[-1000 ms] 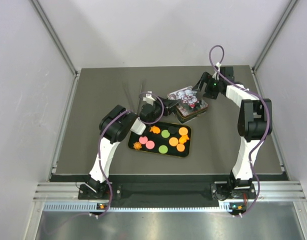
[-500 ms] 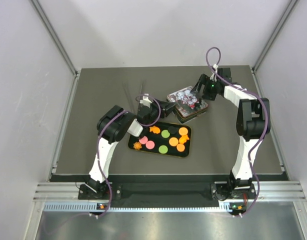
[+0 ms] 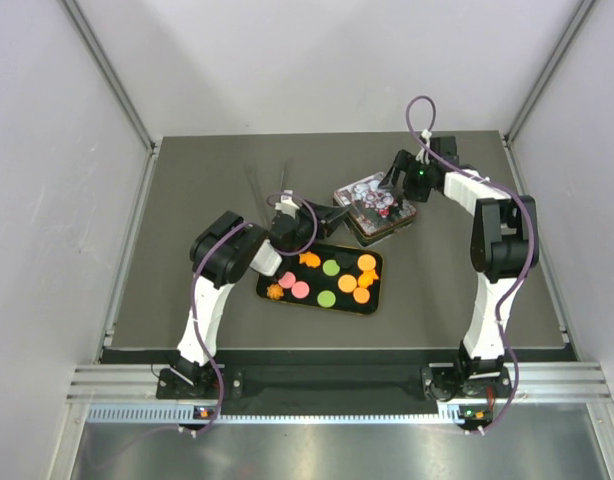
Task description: Pack the cookies
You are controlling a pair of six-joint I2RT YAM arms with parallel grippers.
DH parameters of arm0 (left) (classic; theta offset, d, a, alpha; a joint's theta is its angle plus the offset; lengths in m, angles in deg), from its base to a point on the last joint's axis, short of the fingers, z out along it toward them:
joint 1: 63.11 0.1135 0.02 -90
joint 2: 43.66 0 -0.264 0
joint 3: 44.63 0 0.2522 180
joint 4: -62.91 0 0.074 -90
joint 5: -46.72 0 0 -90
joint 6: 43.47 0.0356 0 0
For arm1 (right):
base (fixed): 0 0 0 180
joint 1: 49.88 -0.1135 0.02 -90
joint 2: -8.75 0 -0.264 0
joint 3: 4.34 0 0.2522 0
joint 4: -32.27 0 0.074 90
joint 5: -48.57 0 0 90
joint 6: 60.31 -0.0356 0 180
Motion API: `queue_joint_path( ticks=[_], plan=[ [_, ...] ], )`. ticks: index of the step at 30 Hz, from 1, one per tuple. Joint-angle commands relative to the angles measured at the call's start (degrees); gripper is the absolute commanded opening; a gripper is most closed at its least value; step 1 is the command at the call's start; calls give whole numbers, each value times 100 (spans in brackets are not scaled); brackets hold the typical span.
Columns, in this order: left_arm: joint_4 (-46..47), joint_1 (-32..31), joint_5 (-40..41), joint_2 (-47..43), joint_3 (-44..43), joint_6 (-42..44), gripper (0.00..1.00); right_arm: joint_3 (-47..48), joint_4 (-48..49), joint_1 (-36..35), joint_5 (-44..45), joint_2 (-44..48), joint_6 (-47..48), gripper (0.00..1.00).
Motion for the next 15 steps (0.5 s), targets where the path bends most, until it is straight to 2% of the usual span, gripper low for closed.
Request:
queue_joint_path(
  ticks=[1, 15],
  plan=[
    [1021, 44, -54, -169, 139, 145, 38, 113, -9, -109, 96, 29, 155, 84],
    [1021, 88, -203, -213, 166, 189, 44, 192, -176, -153, 245, 46, 251, 84]
  ],
)
